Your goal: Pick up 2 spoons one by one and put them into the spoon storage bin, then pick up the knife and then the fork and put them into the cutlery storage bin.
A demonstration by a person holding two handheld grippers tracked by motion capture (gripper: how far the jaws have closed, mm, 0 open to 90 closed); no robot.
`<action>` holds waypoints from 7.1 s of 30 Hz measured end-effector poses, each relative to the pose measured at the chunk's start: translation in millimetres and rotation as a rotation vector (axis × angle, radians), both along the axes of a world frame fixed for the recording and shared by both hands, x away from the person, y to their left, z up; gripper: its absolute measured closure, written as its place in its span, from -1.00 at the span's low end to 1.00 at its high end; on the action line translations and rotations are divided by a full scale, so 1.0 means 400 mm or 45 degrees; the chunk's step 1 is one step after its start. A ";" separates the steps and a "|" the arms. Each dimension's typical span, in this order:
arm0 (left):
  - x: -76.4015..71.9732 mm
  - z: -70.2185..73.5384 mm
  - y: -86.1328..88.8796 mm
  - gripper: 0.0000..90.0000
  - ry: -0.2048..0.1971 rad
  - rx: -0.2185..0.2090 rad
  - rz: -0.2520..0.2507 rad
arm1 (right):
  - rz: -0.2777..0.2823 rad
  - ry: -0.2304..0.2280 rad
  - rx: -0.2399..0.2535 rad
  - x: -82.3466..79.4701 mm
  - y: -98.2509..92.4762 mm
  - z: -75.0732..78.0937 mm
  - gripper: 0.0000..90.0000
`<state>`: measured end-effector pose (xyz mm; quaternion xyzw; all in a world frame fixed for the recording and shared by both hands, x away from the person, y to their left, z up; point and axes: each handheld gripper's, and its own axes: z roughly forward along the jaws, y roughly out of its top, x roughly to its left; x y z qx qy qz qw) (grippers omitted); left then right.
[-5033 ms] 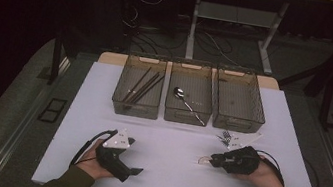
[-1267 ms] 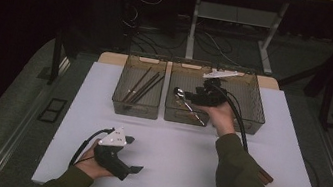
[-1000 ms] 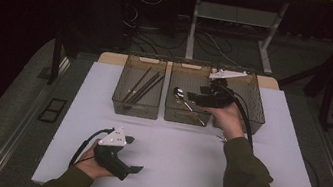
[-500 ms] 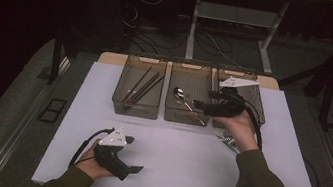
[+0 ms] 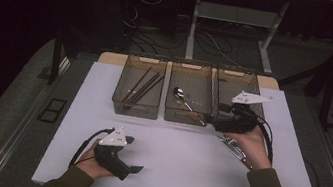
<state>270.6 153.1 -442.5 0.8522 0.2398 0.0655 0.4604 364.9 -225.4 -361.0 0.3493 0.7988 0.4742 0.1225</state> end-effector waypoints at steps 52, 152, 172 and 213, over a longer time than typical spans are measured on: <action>-0.002 0.002 0.004 -1.00 -0.010 0.025 -0.009 | -0.079 0.230 -0.403 -0.146 -0.247 -0.075 -0.21; -0.001 0.001 0.002 -1.00 -0.015 0.023 -0.007 | 0.001 0.423 -0.444 -0.079 -0.325 -0.076 0.73; 0.002 0.000 0.005 -1.00 -0.014 0.031 -0.006 | -0.122 0.255 -0.161 -0.082 -0.353 -0.040 0.72; 0.013 0.003 0.020 -1.00 -0.051 0.038 0.000 | -0.336 0.001 -0.002 0.059 -0.311 0.069 0.72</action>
